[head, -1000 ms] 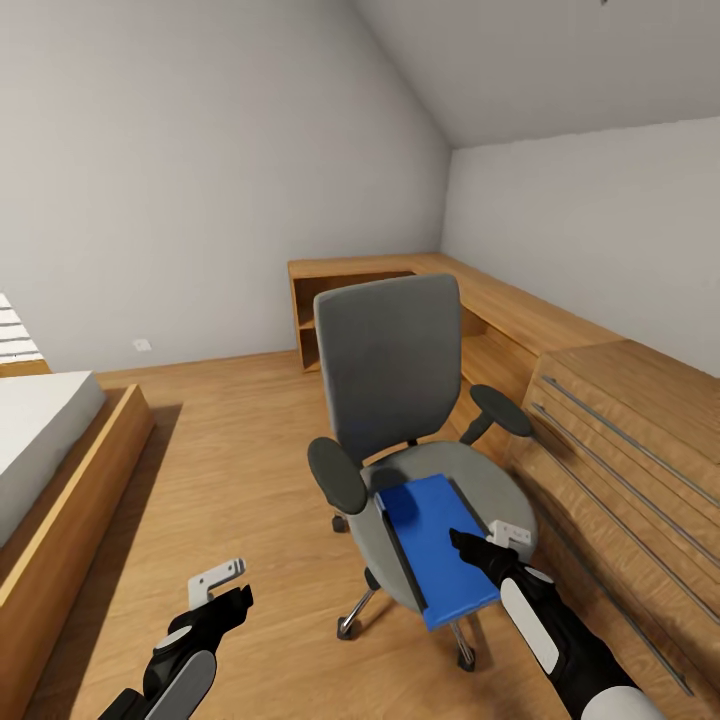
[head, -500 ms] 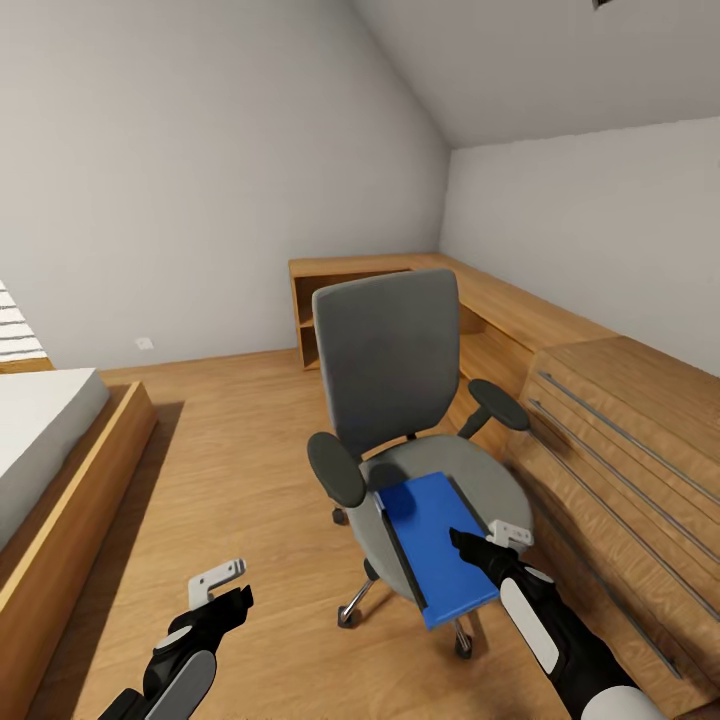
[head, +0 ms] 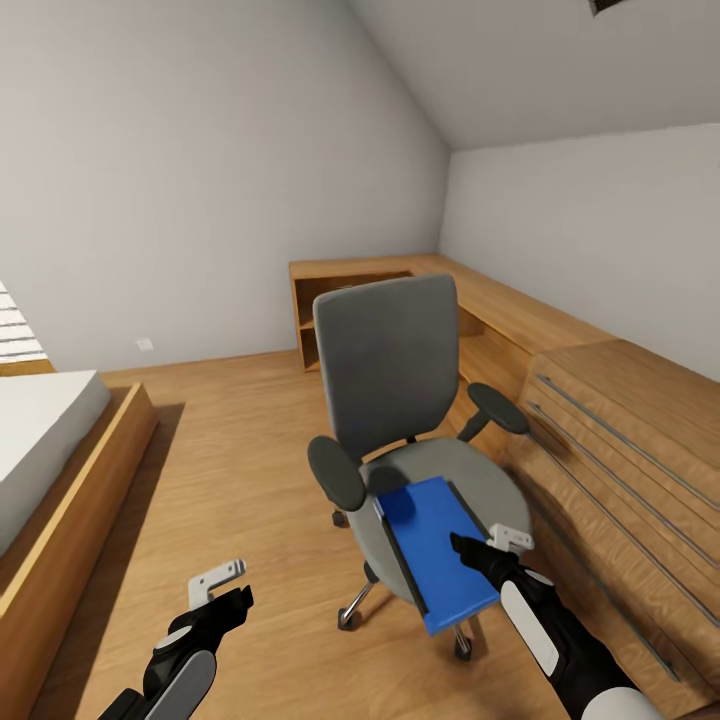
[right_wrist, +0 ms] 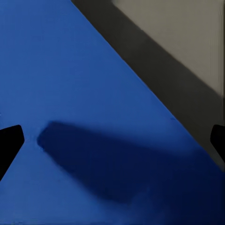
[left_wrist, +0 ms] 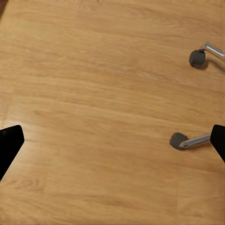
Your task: In the bedroom, organize the workspace by keeping the computer under the desk, ensuring the monitor is on the desk, placing the keyboard on the desk next to the monitor, placing the mouse on the desk next to the keyboard, moving the folder from the swivel chair onto the desk next to the mouse, stacking the notebook on top of the folder with the pen on top of the notebook, and positioning the swivel chair next to the desk.
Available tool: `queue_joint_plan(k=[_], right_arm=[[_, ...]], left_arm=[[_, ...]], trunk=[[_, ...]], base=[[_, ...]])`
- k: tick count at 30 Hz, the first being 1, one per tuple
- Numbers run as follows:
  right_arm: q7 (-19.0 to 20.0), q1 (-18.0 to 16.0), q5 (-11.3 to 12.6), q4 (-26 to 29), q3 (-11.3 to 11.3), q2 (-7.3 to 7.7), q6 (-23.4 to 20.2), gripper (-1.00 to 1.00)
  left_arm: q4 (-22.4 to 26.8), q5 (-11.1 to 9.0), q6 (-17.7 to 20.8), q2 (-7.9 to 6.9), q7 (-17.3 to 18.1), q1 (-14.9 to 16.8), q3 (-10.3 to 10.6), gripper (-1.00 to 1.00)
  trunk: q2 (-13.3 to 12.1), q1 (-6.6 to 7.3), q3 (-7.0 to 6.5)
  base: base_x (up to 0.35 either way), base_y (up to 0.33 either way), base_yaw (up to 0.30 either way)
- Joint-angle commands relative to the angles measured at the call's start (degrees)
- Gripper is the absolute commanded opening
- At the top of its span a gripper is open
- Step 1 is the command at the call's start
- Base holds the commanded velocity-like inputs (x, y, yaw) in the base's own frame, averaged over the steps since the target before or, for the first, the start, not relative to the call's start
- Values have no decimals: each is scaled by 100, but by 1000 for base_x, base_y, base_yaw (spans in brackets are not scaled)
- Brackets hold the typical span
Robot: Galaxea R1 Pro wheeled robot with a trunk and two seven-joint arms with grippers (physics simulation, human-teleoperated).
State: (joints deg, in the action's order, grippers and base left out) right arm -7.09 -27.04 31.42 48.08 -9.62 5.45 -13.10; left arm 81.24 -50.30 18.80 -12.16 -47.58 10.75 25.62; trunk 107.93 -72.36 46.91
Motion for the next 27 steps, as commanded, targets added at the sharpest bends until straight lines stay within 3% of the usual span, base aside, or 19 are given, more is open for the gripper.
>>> queue_joint_plan(k=[1,27], right_arm=[[-56,-3,58,12,-31,8,-15,100],[-56,-3,67,38,-22,26,-8,100]], left_arm=[[9,-23,18,-5,-41,6,13,100],[6,-25,23,-5,-41,6,5,100]], trunk=[[-39,23,-13],[-1082,594,-480]], base=[[0,0,0],[0,0,0]])
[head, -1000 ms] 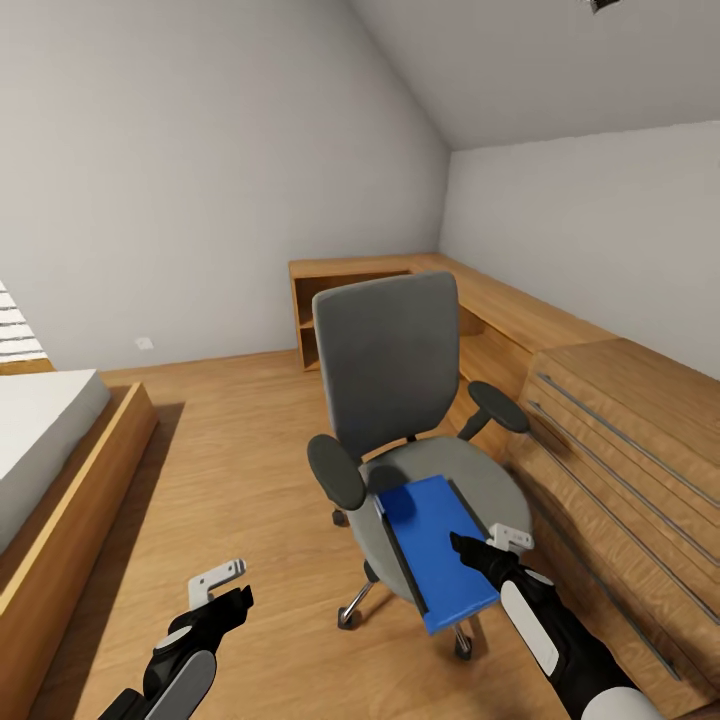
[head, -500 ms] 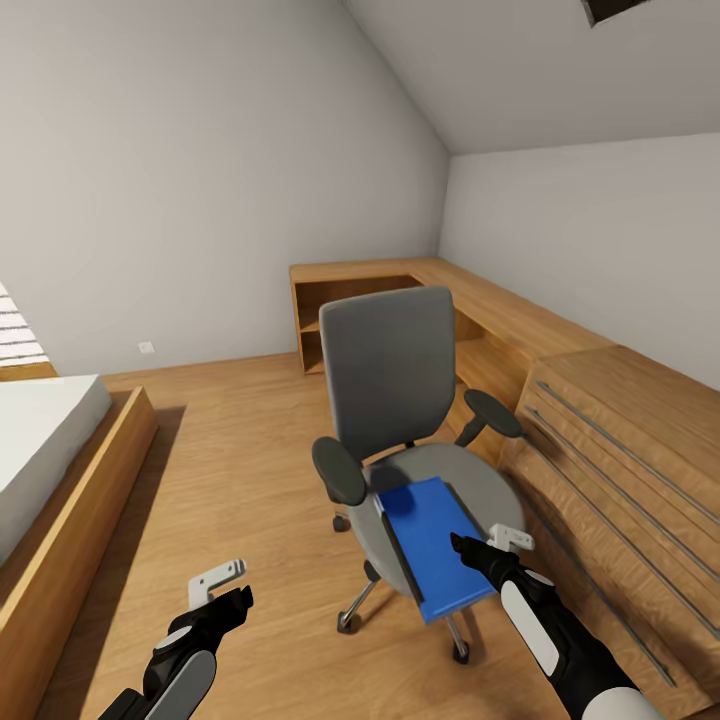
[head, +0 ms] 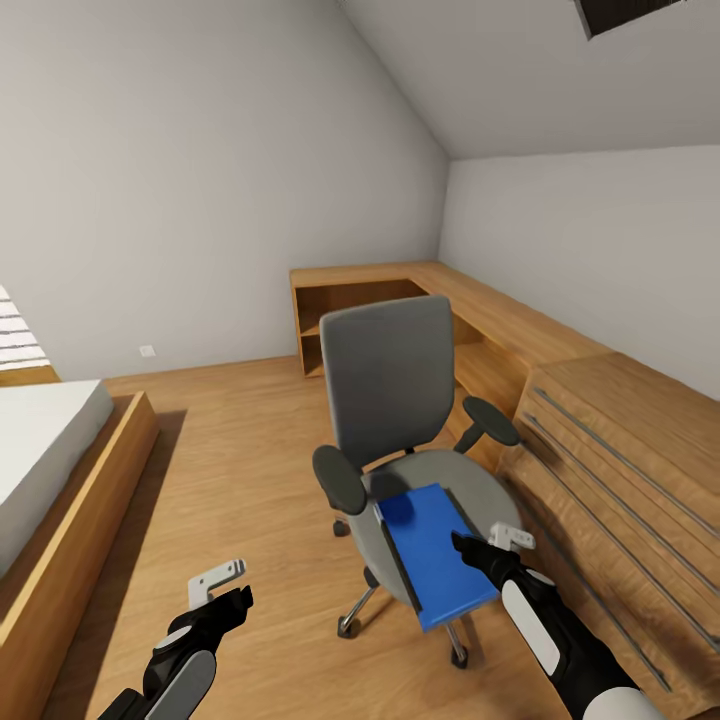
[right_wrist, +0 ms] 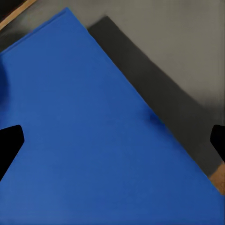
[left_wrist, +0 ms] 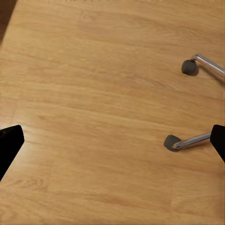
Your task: In the bedroom, organize the workspace by keeping the computer under the desk, ensuring the monitor is on the desk, placing the keyboard on the desk next to the monitor, placing the mouse on the desk next to the keyboard, moving the folder from the swivel chair onto the desk next to the mouse, stacking the notebook on top of the folder with the pen on top of the notebook, and positioning the swivel chair next to the desk.
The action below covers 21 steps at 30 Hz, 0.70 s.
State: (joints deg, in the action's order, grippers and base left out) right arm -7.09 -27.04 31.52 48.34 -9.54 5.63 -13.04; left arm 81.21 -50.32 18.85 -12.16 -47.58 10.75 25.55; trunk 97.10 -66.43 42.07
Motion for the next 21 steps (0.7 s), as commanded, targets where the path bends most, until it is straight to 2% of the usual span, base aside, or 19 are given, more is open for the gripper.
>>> queue_joint_plan(k=[1,4,7,8,9,13,16,21], right_arm=[[-53,-3,56,22,-29,10,-11,100],[-63,-3,56,200,-26,22,-12,100],[-96,25,36,931,-29,46,-89,100],[-123,93,27,1314,-29,68,-165,100],[-216,306,23,1890,-30,102,-367,100],[-460,686,49,2680,-30,130,-773,100],[-546,932,74,3128,-37,130,-905,100],[-556,1027,88,3215,-46,117,-924,100]], left_arm=[[8,-23,20,-5,-41,6,12,100],[3,-28,21,-5,-41,6,12,100],[-2,-30,22,-5,-41,6,6,100],[-5,-30,22,-5,-41,6,5,100],[-7,-29,22,-5,-41,6,4,100],[-9,-24,22,-5,-41,6,10,100],[-9,-22,15,-5,-47,6,11,100],[-9,-22,14,-5,-54,6,12,100]], trunk=[[-39,23,-13],[-159,89,-67],[-279,155,-121],[-319,177,-139],[-360,199,-157],[-440,243,-193],[-440,243,-193],[-440,243,-193]], base=[[0,0,0],[0,0,0],[0,0,0],[0,0,0],[0,0,0],[0,0,0],[0,0,0],[0,0,0]])
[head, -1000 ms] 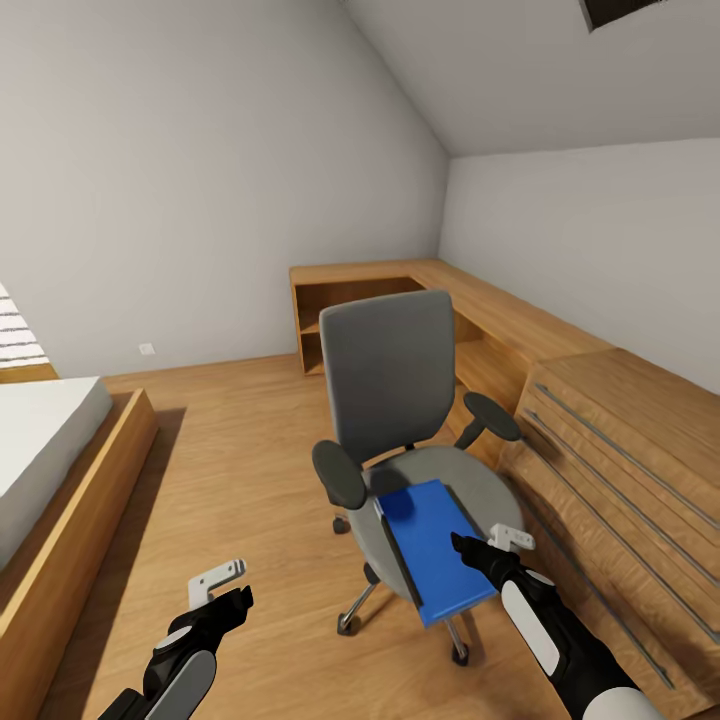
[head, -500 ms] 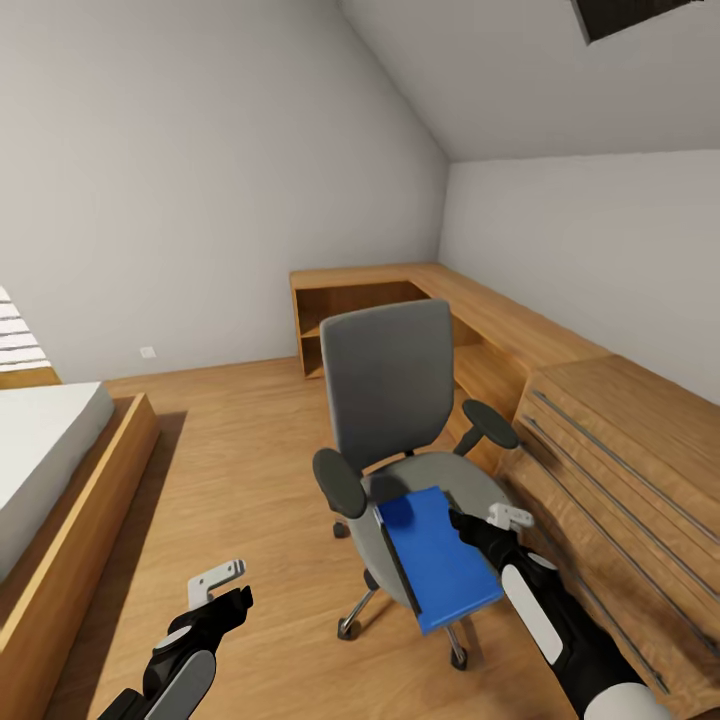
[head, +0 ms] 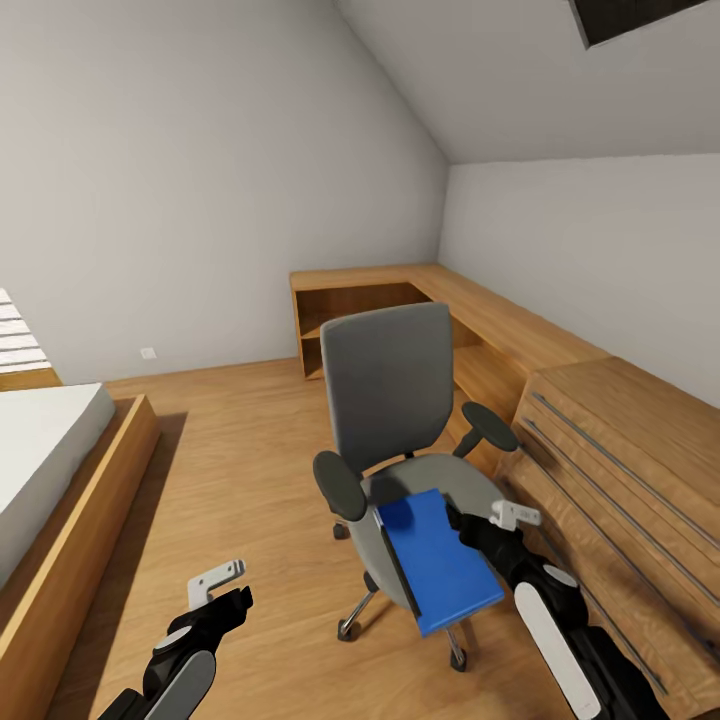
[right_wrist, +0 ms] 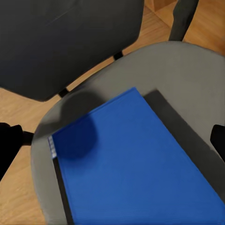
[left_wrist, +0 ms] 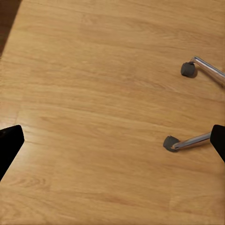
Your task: In the bedroom, organize the workspace by keeping the computer under the desk, ensuring the monitor is on the desk, placing the keyboard on the desk next to the monitor, placing the mouse on the desk next to the keyboard, moving the folder from the swivel chair onto the desk next to the mouse, stacking the notebook on top of the folder with the pen on top of the notebook, and positioning the swivel chair next to the desk.
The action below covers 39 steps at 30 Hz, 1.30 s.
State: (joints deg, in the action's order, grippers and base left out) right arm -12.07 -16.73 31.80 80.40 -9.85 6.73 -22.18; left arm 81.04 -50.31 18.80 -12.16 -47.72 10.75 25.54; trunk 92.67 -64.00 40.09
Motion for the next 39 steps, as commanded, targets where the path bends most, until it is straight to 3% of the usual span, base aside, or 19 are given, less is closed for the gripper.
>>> queue_joint_plan(k=[1,5,6,7,8,13,19,29,39], right_arm=[[-58,1,60,15,-16,6,-13,100],[-59,14,141,48,-4,0,-19,100],[-59,16,248,68,3,1,-21,100],[-62,19,547,100,21,12,-22,100],[-61,19,690,106,36,21,-23,100],[-75,20,998,117,122,36,-17,100],[-78,20,1011,111,393,34,-22,100],[-84,20,1012,99,532,30,-18,100],[-77,20,1016,78,590,30,-23,100]], left_arm=[[8,-23,18,-6,-41,6,12,100],[8,-18,17,-6,-44,6,12,100],[8,-17,14,-6,-44,6,12,100],[8,-13,11,-6,-44,6,13,100],[8,-9,11,-6,-44,6,13,100],[8,20,1,3,-19,6,38,100],[14,27,1,3,-21,6,40,100],[17,30,5,3,-18,6,44,100],[17,1,15,3,11,6,48,100]], trunk=[[3,0,5],[3,0,5],[3,0,5],[3,0,5],[3,0,5],[3,0,5],[3,0,5],[3,0,5],[3,0,5]], base=[[0,0,0],[0,0,0],[0,0,0],[0,0,0],[0,0,0],[-30,50,0],[-170,283,-195],[-233,240,-144],[107,232,-38]])
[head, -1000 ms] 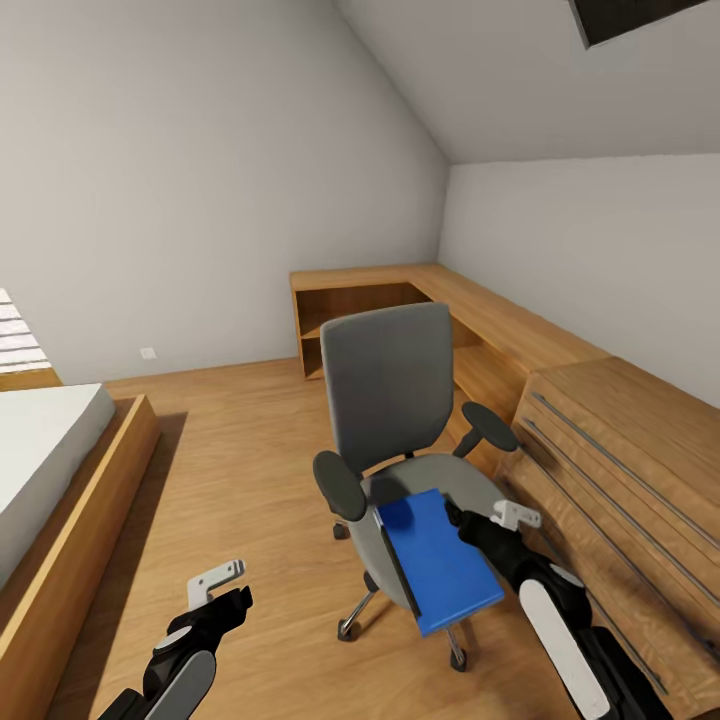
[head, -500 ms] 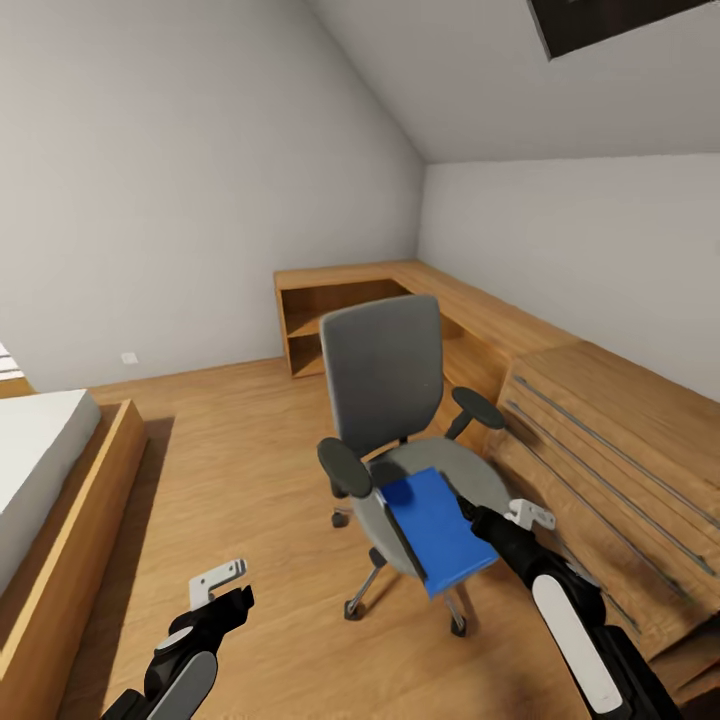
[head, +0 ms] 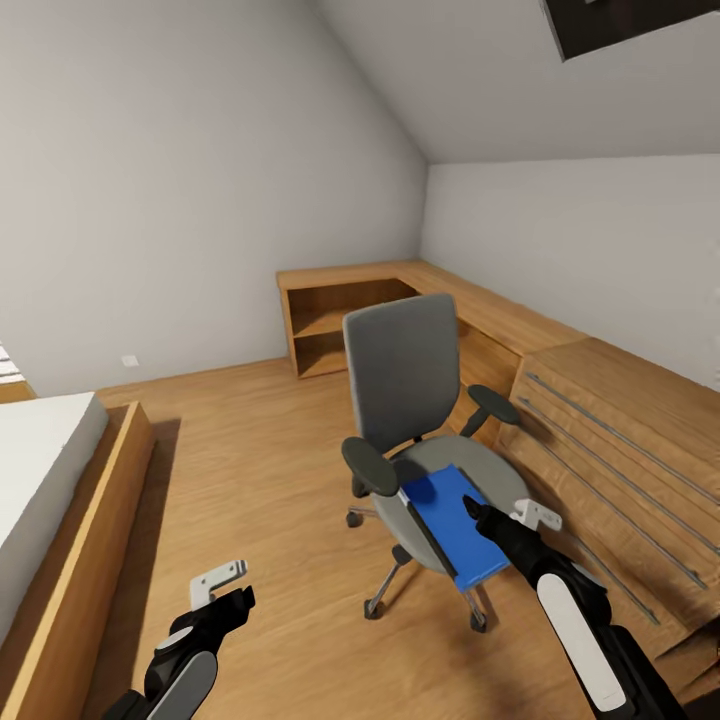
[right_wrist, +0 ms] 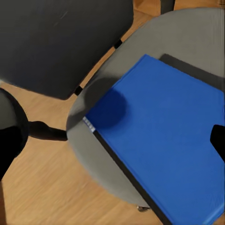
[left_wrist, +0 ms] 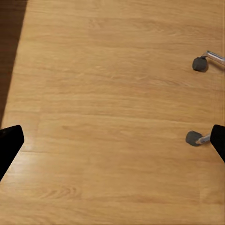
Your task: In the bedroom, organize the workspace by keeping the computer under the desk, ensuring the monitor is on the desk, placing the keyboard on the desk next to the monitor, placing the mouse on the desk next to the keyboard, moving the folder from the swivel chair onto the desk next to the mouse, stacking the notebook on top of the folder with the pen on top of the notebook, and positioning the swivel chair next to the desk.
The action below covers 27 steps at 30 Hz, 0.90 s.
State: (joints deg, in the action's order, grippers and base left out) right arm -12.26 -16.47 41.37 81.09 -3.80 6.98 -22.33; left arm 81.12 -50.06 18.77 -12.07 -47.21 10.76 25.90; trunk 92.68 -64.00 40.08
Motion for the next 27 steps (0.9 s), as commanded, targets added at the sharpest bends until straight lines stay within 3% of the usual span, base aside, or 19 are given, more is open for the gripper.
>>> queue_joint_plan(k=[1,7,16,24,25,27], right_arm=[[-58,-5,61,4,-11,5,-8,100],[-58,-5,132,-31,0,5,-14,100],[-58,-5,752,-225,275,14,-68,100],[-58,-5,752,-225,275,14,-68,100],[-58,-5,818,-247,303,17,-71,100],[27,-3,1196,-458,391,48,-76,100]], left_arm=[[14,-26,19,-6,-43,5,11,100],[183,-29,21,-1,-50,5,11,100],[276,-24,10,3,-65,5,11,100],[276,-24,10,3,-65,5,11,100],[278,-23,11,3,-66,5,11,100],[282,-19,8,3,-70,5,11,100]], trunk=[[3,0,5],[3,0,5],[324,-176,149],[645,-352,293],[685,-374,311],[765,-418,347]], base=[[44,43,-205],[16,16,-241],[1,1,-265],[0,0,-268],[0,0,-268],[0,0,-269]])
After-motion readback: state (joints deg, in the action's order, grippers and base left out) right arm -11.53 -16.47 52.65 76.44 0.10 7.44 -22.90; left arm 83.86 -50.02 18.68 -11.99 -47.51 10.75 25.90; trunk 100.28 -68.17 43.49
